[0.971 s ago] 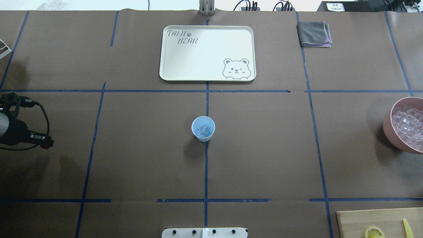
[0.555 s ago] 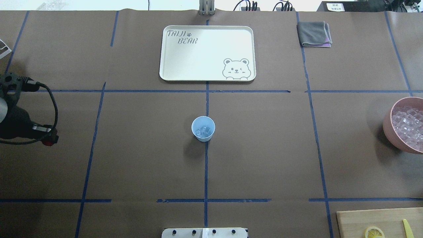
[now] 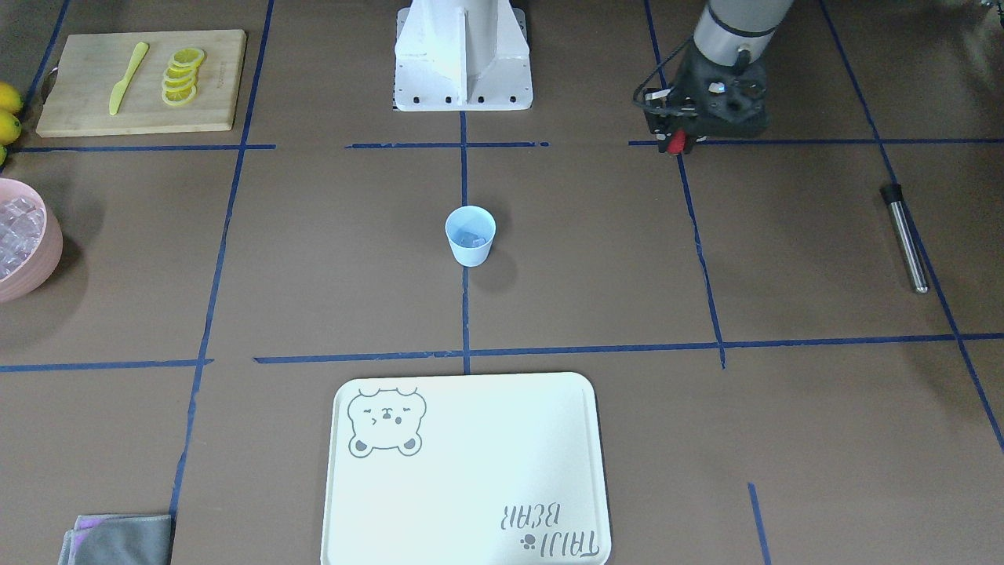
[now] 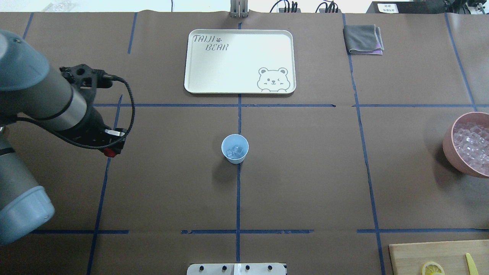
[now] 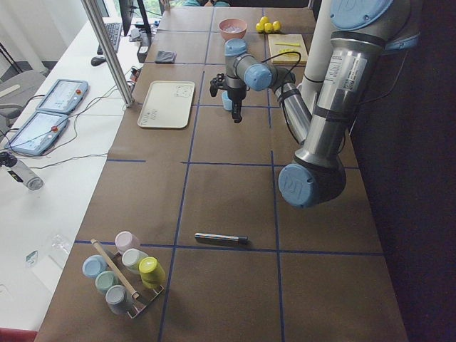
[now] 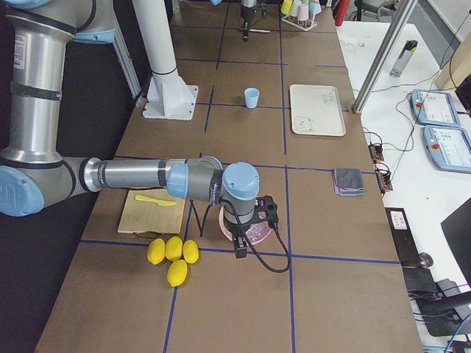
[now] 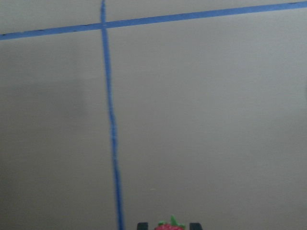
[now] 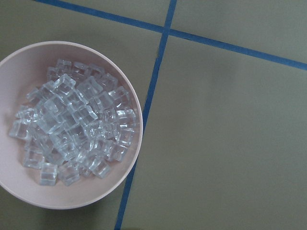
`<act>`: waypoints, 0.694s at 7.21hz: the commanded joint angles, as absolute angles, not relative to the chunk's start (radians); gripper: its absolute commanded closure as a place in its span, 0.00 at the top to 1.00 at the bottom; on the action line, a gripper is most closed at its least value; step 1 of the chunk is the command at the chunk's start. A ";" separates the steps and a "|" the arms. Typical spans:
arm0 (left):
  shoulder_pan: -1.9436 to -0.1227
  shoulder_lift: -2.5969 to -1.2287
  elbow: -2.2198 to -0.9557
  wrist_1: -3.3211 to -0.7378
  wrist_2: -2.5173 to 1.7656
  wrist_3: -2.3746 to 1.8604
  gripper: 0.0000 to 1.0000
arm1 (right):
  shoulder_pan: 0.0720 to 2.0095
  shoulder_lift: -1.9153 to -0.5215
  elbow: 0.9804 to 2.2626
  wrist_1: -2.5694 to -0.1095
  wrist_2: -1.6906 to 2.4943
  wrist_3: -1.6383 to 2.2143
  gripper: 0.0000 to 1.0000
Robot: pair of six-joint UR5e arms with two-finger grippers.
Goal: Mash ice and strawberries in cup
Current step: 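Carry the strawberry with the left gripper over the light-blue cup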
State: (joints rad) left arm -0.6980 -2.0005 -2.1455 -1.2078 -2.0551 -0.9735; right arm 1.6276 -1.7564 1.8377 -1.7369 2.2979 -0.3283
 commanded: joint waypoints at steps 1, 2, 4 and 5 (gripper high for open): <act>-0.637 -2.197 -1.992 -1.212 -2.017 -1.138 0.02 | 1.628 -1.756 1.838 -1.736 2.298 -0.328 0.99; -0.621 -2.254 -1.938 -1.251 -2.016 -1.237 0.02 | 1.628 -1.756 1.839 -1.736 2.298 -0.328 0.99; -0.592 -2.374 -1.753 -1.394 -1.967 -1.381 0.03 | 1.628 -1.755 1.838 -1.736 2.298 -0.328 0.99; -0.557 -2.447 -1.667 -1.397 -1.939 -1.411 0.03 | 1.628 -1.755 1.838 -1.736 2.298 -0.328 0.99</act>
